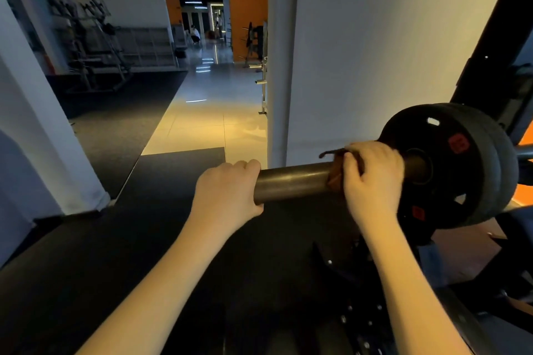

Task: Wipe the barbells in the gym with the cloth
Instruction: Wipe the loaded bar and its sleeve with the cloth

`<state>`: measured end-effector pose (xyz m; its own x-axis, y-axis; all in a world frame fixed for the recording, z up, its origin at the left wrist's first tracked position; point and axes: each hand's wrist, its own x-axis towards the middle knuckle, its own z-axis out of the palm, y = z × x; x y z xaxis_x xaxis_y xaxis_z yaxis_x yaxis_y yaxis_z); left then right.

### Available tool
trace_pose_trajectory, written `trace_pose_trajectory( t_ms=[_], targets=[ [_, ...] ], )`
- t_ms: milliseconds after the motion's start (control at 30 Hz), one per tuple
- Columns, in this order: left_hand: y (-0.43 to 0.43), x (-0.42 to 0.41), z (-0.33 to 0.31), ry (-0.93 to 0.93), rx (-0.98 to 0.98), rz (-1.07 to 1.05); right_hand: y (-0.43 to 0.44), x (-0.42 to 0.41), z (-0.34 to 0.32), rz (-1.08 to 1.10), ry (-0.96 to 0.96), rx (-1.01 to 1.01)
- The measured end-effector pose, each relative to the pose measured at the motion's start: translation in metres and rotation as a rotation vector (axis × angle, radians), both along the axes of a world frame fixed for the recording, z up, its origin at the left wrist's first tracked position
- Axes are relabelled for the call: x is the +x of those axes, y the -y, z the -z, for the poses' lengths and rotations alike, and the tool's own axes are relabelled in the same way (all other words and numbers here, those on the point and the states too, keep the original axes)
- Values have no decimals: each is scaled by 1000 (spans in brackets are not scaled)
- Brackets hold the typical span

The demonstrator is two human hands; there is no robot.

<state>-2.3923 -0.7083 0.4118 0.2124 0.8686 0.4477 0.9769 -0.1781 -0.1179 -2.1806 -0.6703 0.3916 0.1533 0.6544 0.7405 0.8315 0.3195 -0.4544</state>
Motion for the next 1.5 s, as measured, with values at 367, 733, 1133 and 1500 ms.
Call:
trace_pose_trajectory(
  t_ms=[367,733,1133,1500],
  targets=[
    [-2,-7,-24,120,-271,87,4,7,-4,-30,-37,-48],
    [-11,-9,-13,137,-263,80,-3,19,-4,77,64,-124],
    [4,-1,5,-7,76,82,5,9,-3,-62,24,12],
    [-9,-19,-14,195,-331,112,8,7,-2,-332,95,-40]
  ],
)
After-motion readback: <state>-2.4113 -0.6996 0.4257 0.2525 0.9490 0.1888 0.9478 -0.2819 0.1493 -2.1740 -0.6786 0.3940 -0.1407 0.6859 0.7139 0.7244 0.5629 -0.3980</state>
